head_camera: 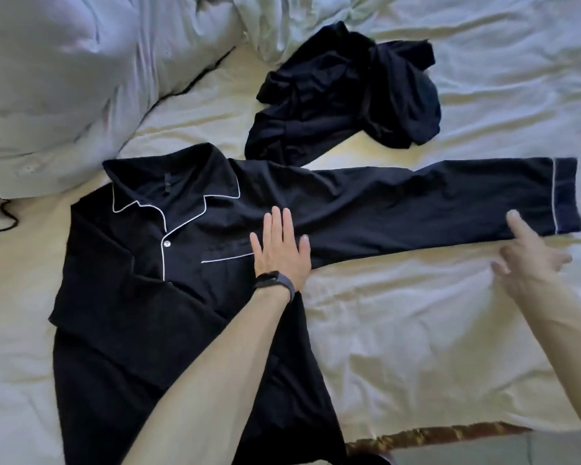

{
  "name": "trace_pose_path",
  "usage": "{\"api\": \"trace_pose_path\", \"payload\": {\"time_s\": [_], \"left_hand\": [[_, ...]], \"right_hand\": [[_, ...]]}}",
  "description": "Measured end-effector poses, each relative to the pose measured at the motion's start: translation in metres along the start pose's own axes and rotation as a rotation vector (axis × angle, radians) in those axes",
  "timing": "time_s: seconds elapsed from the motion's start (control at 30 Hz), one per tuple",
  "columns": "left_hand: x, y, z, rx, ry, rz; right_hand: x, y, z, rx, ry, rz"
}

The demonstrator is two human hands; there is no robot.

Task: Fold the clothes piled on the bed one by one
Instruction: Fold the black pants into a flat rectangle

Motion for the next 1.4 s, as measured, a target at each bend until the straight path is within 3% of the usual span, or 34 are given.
{"api": "trace_pose_path", "payload": {"time_s": [0.1, 0.3, 0.4, 0.47, 0.67, 0.77, 0.93, 1.0, 1.07, 1.23, 1.4], "left_hand": [[0.001, -0.021, -0.002, 0.088, 0.056, -0.084], [0.021, -0.027, 0.001, 0.088, 0.072, -0.125], [0.049, -0.036, 0.004, 0.212, 0.354, -0.154], [0.069, -0.043, 0.005, 0.252, 0.581, -0.264], [0.114, -0.047, -0.025, 0.424, 1.187, -0.625], [0.112, -0.055, -0.056, 0.378, 1.139, -0.741], [0.102, -0.067, -0.091, 0.295, 1.233, -0.815], [0.095, -0.067, -0.096, 0.267, 1.259, -0.777], [0.087, -0.064, -0.096, 0.249, 1.136, -0.674], [0.063, -0.03, -0.141, 0.006, 0.482, -0.284], [0.039, 0.049, -0.217, -0.01, 0.503, -0.164]], "right_hand": [[-0.005, -0.021, -0.022, 0.089, -0.169, -0.04], [-0.008, -0.028, -0.053, 0.118, -0.19, -0.144], [-0.018, 0.038, -0.061, 0.305, -0.295, -0.301], [-0.029, 0.1, -0.048, 0.451, -0.29, -0.482], [-0.061, 0.25, 0.066, 0.883, 0.478, -0.95], [-0.066, 0.282, 0.133, 1.057, 0.818, -1.176], [-0.081, 0.332, 0.219, 1.118, 0.958, -1.47], [-0.092, 0.351, 0.249, 1.113, 1.029, -1.548], [-0.105, 0.361, 0.275, 1.217, 1.165, -1.538], [-0.113, 0.347, 0.315, 1.495, 1.537, -1.368], [-0.104, 0.318, 0.322, 1.446, 1.651, -1.415]]}}
Point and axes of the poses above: each hand's wrist, its own y-axis away from the middle knuckle, its own x-axis out of the back of the hand, z = x × y, the point moved 1 cm from there along -y, towards the middle knuckle, and after that the axes turned 3 degrees about -z, right-handed, at the moved point
